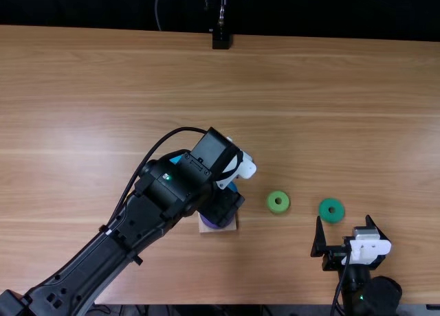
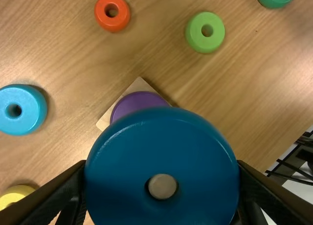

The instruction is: Build the Hanoi tower: stack the rings onto the peg from bottom to top in this color order: purple, dark blue, light blue, dark green, light green, yellow, orange.

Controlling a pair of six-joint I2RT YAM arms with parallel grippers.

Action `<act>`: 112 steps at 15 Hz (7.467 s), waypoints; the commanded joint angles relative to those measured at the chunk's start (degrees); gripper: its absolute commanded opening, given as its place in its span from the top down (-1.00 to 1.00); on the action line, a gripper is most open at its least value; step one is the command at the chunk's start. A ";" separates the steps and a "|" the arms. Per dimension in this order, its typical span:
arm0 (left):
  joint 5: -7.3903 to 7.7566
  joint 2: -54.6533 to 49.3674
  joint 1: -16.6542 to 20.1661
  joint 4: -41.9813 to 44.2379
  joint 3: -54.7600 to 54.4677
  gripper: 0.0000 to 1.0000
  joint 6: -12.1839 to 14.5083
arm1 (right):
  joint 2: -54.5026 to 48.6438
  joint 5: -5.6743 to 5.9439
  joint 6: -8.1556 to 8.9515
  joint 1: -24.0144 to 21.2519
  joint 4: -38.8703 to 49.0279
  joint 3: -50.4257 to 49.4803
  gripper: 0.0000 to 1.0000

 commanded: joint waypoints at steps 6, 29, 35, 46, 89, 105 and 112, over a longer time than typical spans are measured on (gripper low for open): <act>-0.09 0.74 0.26 -0.91 -0.04 -1.00 -0.03 | -0.69 0.82 0.01 -0.34 -3.91 -3.81 -1.00; -11.37 5.32 15.90 5.94 0.32 -1.00 0.71 | -0.69 0.82 0.01 -0.34 -3.91 -3.90 -1.00; -11.27 11.38 15.99 13.01 -5.40 -1.00 0.81 | -0.69 0.82 0.01 -0.34 -3.91 -3.81 -1.00; -9.90 17.44 17.57 19.34 -10.85 -1.00 0.92 | -0.69 0.82 0.01 -0.34 -3.91 -3.81 -1.00; -5.57 22.28 20.56 19.02 -9.18 -1.00 1.13 | -0.69 0.82 0.01 -0.34 -3.91 -3.81 -1.00; -5.57 15.51 19.77 16.70 -4.61 1.00 0.92 | -0.69 0.82 0.01 -0.34 -3.91 -3.81 -1.00; -5.47 6.46 12.56 -5.76 5.76 1.00 0.07 | -0.69 0.82 0.01 -0.34 -3.91 -3.81 -1.00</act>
